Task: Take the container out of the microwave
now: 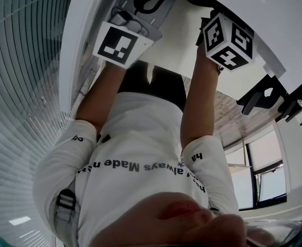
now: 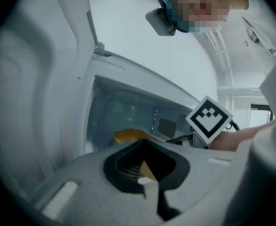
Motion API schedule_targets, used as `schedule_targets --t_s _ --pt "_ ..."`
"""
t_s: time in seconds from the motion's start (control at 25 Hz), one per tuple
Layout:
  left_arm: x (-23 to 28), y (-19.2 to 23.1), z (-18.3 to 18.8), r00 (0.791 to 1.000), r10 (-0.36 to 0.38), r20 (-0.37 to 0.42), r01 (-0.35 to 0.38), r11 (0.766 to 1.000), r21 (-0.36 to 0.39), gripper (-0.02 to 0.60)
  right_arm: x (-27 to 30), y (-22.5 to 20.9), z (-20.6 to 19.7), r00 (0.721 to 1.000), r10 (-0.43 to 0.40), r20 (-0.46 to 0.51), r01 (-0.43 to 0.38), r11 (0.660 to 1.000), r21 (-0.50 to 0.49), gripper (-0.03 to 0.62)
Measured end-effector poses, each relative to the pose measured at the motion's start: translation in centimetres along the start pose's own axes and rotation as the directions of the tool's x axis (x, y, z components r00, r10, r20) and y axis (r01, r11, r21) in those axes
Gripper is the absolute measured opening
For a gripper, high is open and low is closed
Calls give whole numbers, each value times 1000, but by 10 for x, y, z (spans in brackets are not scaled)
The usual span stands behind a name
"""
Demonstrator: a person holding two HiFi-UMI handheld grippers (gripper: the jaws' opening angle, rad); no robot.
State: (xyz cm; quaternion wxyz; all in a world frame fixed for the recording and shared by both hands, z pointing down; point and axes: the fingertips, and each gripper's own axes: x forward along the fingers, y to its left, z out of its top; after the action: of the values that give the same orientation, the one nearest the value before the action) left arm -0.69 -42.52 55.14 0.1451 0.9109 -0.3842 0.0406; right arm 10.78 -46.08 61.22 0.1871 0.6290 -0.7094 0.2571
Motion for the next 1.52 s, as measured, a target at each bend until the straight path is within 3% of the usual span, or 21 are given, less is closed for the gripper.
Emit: schedule_targets --t_s 0.8,1.52 --pt "-2 -6 3 1000 -4 -16 5 1000 18 3 -19 -9 0 999 -17 27 15 997 81 17" --pt "-38 -49 8 1000 -15 -1 15 998 61 3 -83 -4 -16 999 25 48 -30 996 86 15"
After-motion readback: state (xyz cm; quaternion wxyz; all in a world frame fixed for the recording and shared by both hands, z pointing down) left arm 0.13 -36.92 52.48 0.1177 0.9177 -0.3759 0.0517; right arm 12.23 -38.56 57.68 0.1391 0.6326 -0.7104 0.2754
